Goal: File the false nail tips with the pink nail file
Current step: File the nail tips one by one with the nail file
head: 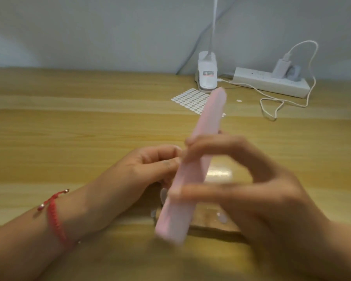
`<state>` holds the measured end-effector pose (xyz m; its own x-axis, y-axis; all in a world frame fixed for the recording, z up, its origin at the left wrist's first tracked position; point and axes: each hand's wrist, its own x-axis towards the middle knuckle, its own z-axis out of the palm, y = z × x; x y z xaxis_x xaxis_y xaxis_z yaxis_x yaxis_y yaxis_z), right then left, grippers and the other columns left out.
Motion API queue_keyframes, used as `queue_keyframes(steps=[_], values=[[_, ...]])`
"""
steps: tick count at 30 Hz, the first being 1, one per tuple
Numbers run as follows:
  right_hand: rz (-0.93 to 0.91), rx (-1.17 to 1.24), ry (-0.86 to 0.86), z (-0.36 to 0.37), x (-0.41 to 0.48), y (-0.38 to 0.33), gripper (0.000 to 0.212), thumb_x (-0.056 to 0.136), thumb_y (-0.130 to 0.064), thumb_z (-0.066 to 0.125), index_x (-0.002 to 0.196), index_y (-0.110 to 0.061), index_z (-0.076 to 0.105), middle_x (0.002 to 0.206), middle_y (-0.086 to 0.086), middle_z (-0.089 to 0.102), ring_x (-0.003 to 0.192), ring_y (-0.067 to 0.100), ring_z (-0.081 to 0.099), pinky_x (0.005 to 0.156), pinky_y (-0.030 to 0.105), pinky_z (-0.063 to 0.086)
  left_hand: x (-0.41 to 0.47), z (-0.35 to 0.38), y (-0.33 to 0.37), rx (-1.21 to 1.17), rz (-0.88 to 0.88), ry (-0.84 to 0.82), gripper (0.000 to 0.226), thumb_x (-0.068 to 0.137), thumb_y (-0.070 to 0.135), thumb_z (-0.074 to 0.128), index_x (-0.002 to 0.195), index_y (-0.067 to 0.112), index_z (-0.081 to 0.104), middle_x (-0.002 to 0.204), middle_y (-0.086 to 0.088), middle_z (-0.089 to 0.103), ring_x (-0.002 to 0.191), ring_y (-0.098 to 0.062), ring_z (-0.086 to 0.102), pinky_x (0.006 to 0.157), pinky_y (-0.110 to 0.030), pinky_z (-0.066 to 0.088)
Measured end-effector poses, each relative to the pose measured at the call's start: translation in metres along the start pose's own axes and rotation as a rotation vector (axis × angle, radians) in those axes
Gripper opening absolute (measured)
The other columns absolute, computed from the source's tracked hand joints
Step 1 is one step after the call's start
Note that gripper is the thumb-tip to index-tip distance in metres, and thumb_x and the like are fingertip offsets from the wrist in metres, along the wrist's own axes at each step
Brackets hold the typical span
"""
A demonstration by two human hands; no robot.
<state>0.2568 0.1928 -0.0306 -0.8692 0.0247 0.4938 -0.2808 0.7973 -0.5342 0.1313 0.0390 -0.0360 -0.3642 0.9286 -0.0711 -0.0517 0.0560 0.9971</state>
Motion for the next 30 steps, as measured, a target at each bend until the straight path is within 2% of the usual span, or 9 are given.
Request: queue_keyframes(steps=[1, 3, 8, 10, 12, 15, 18, 25, 30], values=[[-0.018, -0.031, 0.091, 0.000, 0.001, -0.003, 0.037, 0.088, 0.012, 0.058, 0.108, -0.016, 0.070, 0.119, 0.013, 0.059, 0.112, 0.015, 0.062, 0.104, 0.034, 0.044, 0.001, 0.001, 0.001, 0.003, 0.009, 0.017, 0.021, 0.076, 0.026, 0.054, 0.075, 0.011, 0.068, 0.071, -0.010, 0.057, 0.067, -0.016, 0.047, 0.059, -0.020, 0.041], [-0.047, -0.160, 0.223, -0.007, -0.007, 0.005, 0.040, 0.088, 0.010, 0.059, 0.119, -0.016, 0.060, 0.120, 0.014, 0.057, 0.118, 0.020, 0.056, 0.103, 0.040, 0.046, 0.002, 0.001, 0.002, 0.034, 0.042, 0.049, 0.018, 0.075, 0.028, 0.053, 0.066, 0.021, 0.067, 0.062, 0.005, 0.054, 0.058, -0.006, 0.043, 0.054, -0.012, 0.039], [-0.178, -0.048, 0.107, 0.004, -0.014, -0.007, 0.039, 0.087, 0.011, 0.056, 0.112, -0.016, 0.067, 0.119, 0.015, 0.057, 0.122, 0.016, 0.056, 0.104, 0.029, 0.043, 0.001, 0.003, 0.002, -0.039, 0.031, 0.040, 0.019, 0.074, 0.025, 0.055, 0.076, 0.010, 0.068, 0.072, -0.010, 0.055, 0.065, -0.021, 0.045, 0.056, -0.023, 0.040], [-0.069, -0.077, 0.171, -0.003, -0.016, 0.002, 0.045, 0.088, 0.012, 0.060, 0.114, -0.024, 0.065, 0.119, 0.010, 0.058, 0.118, 0.013, 0.057, 0.102, 0.026, 0.043, 0.001, 0.005, 0.002, -0.021, 0.067, 0.036, 0.016, 0.074, 0.025, 0.055, 0.073, 0.019, 0.070, 0.070, -0.003, 0.058, 0.066, -0.016, 0.048, 0.058, -0.020, 0.039], [0.049, -0.079, 0.242, -0.013, -0.017, 0.010, 0.050, 0.088, 0.014, 0.062, 0.114, -0.029, 0.063, 0.118, 0.007, 0.059, 0.115, 0.011, 0.057, 0.100, 0.031, 0.046, 0.000, 0.005, 0.004, 0.024, 0.113, 0.023, 0.018, 0.075, 0.023, 0.054, 0.066, 0.026, 0.069, 0.064, 0.011, 0.061, 0.060, -0.001, 0.050, 0.057, -0.010, 0.039], [-0.027, -0.088, 0.267, -0.008, -0.021, 0.002, 0.046, 0.087, 0.015, 0.057, 0.103, -0.026, 0.070, 0.107, 0.009, 0.059, 0.108, 0.021, 0.060, 0.095, 0.035, 0.049, 0.001, 0.004, 0.005, 0.064, 0.129, -0.005, 0.021, 0.076, 0.024, 0.054, 0.062, 0.028, 0.069, 0.062, 0.015, 0.060, 0.058, 0.004, 0.050, 0.057, -0.006, 0.039], [-0.094, -0.174, 0.238, -0.004, -0.018, 0.005, 0.037, 0.088, 0.011, 0.056, 0.100, -0.020, 0.073, 0.095, 0.010, 0.058, 0.089, 0.016, 0.061, 0.080, 0.029, 0.050, 0.003, 0.002, 0.001, 0.025, 0.123, 0.019, 0.021, 0.077, 0.029, 0.053, 0.063, 0.026, 0.068, 0.060, 0.011, 0.054, 0.058, 0.000, 0.046, 0.056, -0.008, 0.038], [0.025, -0.265, 0.265, -0.013, -0.016, 0.029, 0.035, 0.086, 0.010, 0.059, 0.104, -0.017, 0.072, 0.096, 0.008, 0.059, 0.093, 0.018, 0.059, 0.083, 0.017, 0.042, 0.005, -0.003, -0.003, 0.001, 0.119, 0.052, 0.014, 0.074, 0.030, 0.061, 0.067, 0.025, 0.073, 0.065, 0.007, 0.058, 0.059, -0.001, 0.046, 0.056, -0.009, 0.039], [0.204, -0.050, 0.138, -0.023, -0.002, 0.023, 0.030, 0.090, -0.008, 0.061, 0.105, -0.032, 0.072, 0.096, -0.007, 0.068, 0.097, 0.011, 0.064, 0.089, 0.023, 0.050, 0.004, -0.006, -0.002, -0.036, 0.121, 0.018, 0.022, 0.068, 0.043, 0.062, 0.070, 0.024, 0.073, 0.067, 0.008, 0.059, 0.061, -0.001, 0.050, 0.057, -0.010, 0.041]])
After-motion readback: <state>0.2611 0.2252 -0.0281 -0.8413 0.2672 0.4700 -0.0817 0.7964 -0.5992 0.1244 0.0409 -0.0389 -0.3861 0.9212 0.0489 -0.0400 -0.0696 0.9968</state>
